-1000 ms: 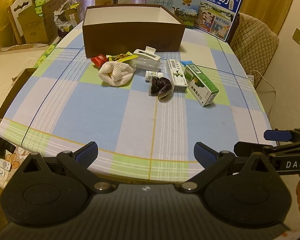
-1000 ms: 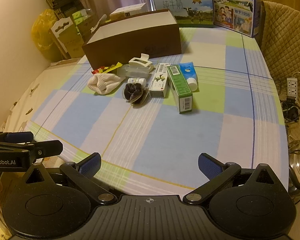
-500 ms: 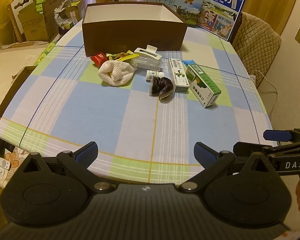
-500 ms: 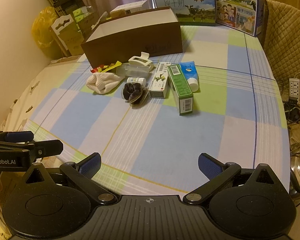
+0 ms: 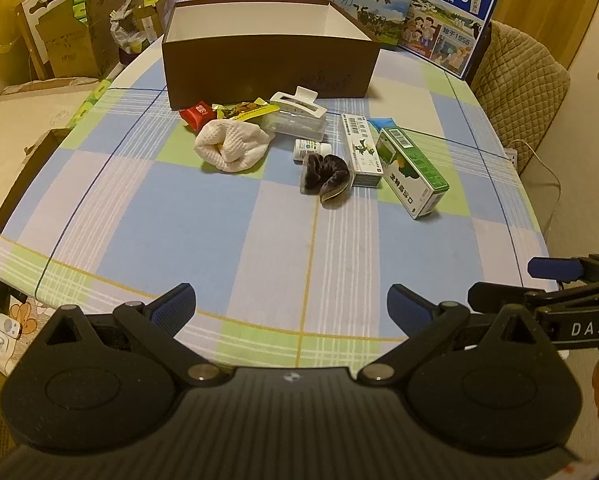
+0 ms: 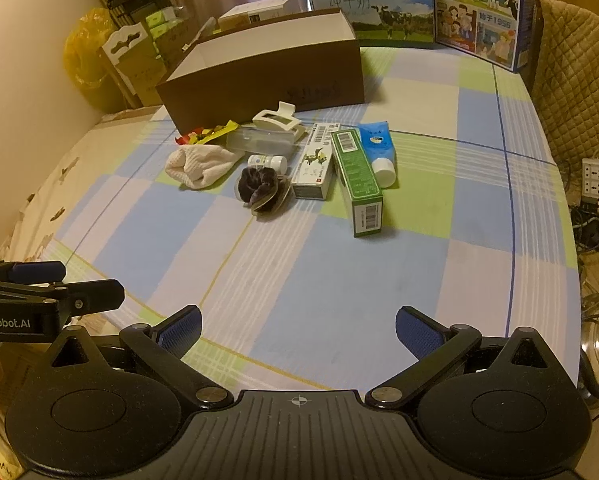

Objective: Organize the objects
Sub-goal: 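Move the right gripper to the green medicine box and close on it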

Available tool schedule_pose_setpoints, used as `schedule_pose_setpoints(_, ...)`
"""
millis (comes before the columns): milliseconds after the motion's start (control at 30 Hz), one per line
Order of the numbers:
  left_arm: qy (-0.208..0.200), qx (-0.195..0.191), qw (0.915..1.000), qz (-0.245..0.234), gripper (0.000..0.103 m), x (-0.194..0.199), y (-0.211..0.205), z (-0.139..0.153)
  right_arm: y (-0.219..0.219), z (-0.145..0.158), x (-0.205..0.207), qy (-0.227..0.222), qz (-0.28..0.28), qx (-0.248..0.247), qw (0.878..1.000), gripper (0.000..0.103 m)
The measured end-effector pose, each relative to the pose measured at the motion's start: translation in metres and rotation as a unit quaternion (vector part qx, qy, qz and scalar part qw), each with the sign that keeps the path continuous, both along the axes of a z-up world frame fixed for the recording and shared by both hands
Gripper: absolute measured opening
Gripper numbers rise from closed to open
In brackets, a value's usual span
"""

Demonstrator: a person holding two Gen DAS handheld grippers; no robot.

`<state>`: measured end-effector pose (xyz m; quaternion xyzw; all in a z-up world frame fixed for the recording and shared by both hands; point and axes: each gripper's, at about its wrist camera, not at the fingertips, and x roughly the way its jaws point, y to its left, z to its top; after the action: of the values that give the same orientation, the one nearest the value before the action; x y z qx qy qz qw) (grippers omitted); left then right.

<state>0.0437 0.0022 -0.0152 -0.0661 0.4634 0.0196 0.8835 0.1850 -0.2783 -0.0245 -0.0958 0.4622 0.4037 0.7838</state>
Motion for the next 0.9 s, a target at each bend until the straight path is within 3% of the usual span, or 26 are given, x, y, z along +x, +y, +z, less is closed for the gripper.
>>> schedule_pose_setpoints(600,0.009,0.003,0.9992,0.038,0.101,0.028,0.002,-0.007,0.009,-0.011,0.040,0.004,0.016,-0.001,1.000,0.101)
schedule_pose_setpoints(900,0.015,0.002,0.9977,0.066,0.101,0.042,0.011,-0.012,0.014,-0.017,0.067,-0.028,0.019,0.007,0.999,0.100)
